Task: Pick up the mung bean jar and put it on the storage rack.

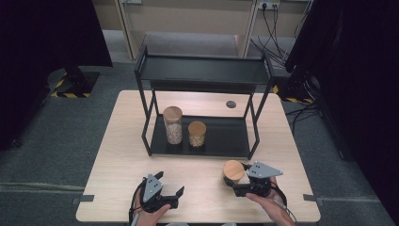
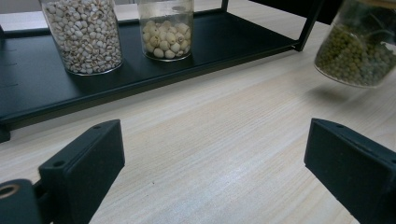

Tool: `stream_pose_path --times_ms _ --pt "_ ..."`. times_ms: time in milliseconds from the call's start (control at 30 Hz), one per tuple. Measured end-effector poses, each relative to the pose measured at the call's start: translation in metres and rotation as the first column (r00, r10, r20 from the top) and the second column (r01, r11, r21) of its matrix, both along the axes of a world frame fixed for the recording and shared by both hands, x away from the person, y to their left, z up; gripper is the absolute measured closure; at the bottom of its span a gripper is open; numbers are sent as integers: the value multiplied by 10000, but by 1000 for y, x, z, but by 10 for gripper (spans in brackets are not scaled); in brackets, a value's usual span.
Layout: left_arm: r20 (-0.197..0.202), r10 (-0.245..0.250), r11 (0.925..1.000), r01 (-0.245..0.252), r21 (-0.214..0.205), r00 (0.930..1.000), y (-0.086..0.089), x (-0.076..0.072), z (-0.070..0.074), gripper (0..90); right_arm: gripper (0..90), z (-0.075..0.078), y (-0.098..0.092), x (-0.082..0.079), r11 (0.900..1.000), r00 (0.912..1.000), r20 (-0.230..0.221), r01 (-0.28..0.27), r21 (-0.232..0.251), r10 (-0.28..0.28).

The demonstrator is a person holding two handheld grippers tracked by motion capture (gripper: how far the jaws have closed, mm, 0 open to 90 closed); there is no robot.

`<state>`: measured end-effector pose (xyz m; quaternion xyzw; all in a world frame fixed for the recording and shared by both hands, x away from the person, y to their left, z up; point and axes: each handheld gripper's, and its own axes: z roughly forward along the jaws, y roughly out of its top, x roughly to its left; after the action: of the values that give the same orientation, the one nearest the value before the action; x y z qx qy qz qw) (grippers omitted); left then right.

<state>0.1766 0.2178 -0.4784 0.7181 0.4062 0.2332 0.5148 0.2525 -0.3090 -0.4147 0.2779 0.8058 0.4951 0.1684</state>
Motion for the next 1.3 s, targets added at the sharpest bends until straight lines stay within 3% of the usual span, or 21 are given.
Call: stream_pose_path --times_ms 467,1300 --pt "10 16 10000 -16 -32 10000 1 0 0 45 254 16 21 25 9991 9990 -191 410 -95 -412" --pt "24 16 10000 -15 -11 10000 2 0 0 46 254 24 57 68 9868 9868 -369 1559 -435 -1575"
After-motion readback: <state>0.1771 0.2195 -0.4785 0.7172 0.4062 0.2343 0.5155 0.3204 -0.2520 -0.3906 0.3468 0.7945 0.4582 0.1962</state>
